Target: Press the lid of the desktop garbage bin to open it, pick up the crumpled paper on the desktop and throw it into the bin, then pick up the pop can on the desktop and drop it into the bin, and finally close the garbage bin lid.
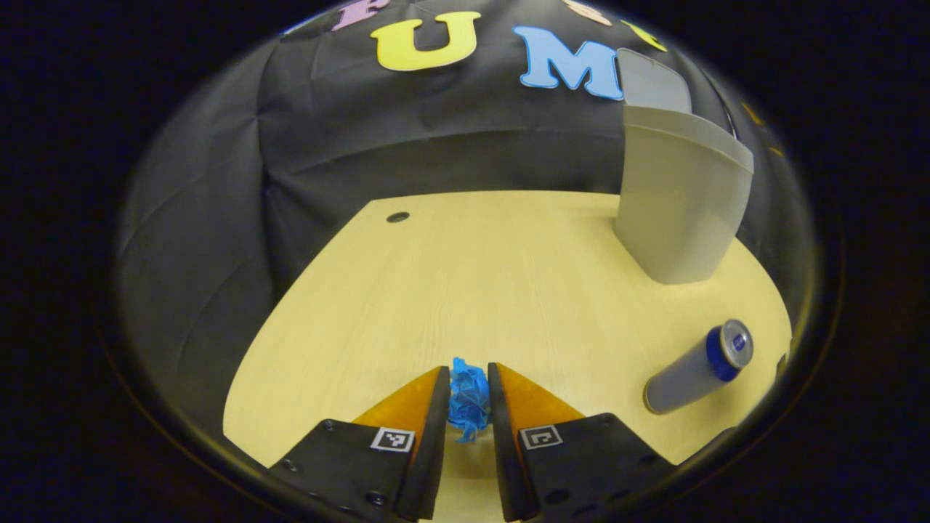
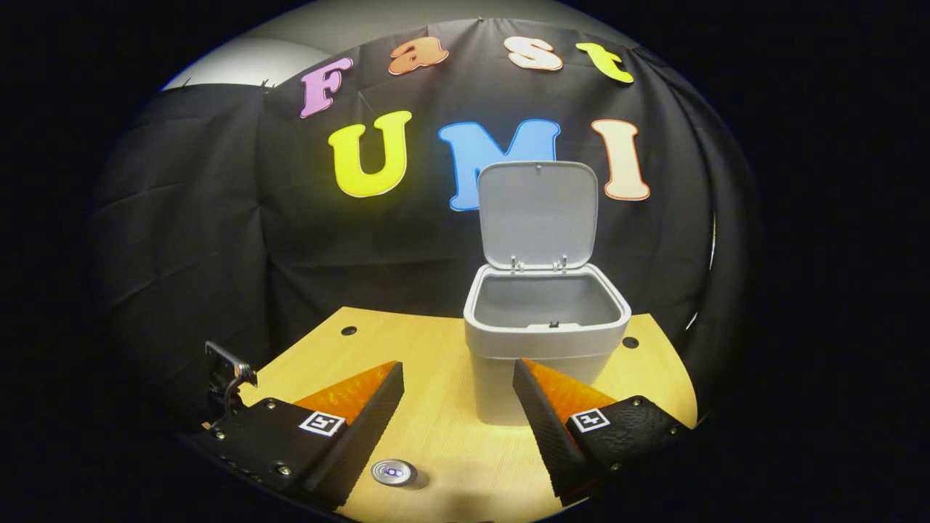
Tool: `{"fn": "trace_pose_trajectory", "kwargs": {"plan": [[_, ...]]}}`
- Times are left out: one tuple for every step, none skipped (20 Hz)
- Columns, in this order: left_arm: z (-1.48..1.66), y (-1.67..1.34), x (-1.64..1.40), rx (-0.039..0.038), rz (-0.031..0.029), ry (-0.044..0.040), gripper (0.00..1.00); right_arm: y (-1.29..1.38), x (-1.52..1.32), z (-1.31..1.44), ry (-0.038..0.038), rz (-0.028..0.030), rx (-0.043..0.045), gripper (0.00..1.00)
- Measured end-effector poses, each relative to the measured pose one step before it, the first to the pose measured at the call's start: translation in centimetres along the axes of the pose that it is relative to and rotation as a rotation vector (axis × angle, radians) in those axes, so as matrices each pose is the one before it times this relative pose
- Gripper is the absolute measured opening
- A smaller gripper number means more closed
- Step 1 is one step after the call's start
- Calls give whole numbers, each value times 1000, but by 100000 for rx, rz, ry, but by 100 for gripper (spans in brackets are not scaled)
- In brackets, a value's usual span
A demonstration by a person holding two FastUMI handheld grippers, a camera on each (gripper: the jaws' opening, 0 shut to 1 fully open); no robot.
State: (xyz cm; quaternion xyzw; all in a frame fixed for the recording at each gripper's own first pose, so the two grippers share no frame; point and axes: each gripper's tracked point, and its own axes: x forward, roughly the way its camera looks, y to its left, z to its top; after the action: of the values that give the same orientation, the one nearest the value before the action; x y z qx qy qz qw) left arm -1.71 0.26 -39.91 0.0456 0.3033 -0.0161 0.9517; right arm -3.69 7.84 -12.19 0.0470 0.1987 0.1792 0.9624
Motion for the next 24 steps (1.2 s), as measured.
{"fn": "trace_pose_trajectory", "kwargs": {"plan": [[842,19,-225,-46,-134,-1396,36,281,85,-552,1132,812,-147,97],[908,-56,-136,-156,-279,-1175,38,188,60,-628,1114,677,-186,97],[892,-129,-251,-496,-433,-1071,39,310,104,-508,963,764,-284,97],[1005,-132,-302,-673,-468,-1650,39,381,151,-584,1082,848,-318,97],[1033,-103,-208,-373,-119,-1894,39,160,274,-586,1233,832,-259,97],[1068,-101,-320,-319,-197,-2054,39,298,163,-596,1141,819,-228,97],[1085,-139,-92,-436,-659,-2170,39,345,177,-536,1256,976,-175,97],[1180,-113,-246,-207,-338,-1812,39,372,177,-618,1193,993,-237,97],[1021,-87,32,-214,-138,-1738,39,365,174,-517,1434,1138,-272,97],[1133,-83,20,-384,-413,-1612,41,327,166,-564,1399,1116,-324,97],[1096,-96,10,-291,-193,-1633,39,310,232,-522,1184,943,-479,97],[1009,-135,59,-304,-333,-1525,39,279,122,-658,1078,846,-556,97],[1176,-159,144,-288,-349,-1613,39,265,202,-555,1352,1014,-477,97],[1049,-126,88,-360,-446,-1382,39,263,174,-703,1307,868,-561,97],[958,-134,44,-216,-148,-1499,39,155,168,-737,1355,789,-280,97],[961,-65,166,-28,-390,-1616,39,170,187,-718,1257,767,-252,97],[972,-261,174,94,-96,-1835,41,159,212,-451,1250,659,-257,97],[1150,-132,46,289,-257,-1676,41,-87,66,-661,922,469,-311,97],[931,-272,221,67,-281,-1499,38,-28,69,-439,803,326,-224,97],[1119,-222,340,-61,-364,-1321,36,149,272,-437,608,437,-50,97],[893,-262,142,-238,-351,-1163,38,146,226,-193,414,553,50,97],[970,-232,224,-415,-328,-996,41,193,334,-209,436,688,35,98],[986,-345,233,-637,-413,-1067,38,96,210,-255,663,531,-62,98],[1073,-295,261,-758,-648,-1221,36,133,200,-348,631,474,-141,98]]}}
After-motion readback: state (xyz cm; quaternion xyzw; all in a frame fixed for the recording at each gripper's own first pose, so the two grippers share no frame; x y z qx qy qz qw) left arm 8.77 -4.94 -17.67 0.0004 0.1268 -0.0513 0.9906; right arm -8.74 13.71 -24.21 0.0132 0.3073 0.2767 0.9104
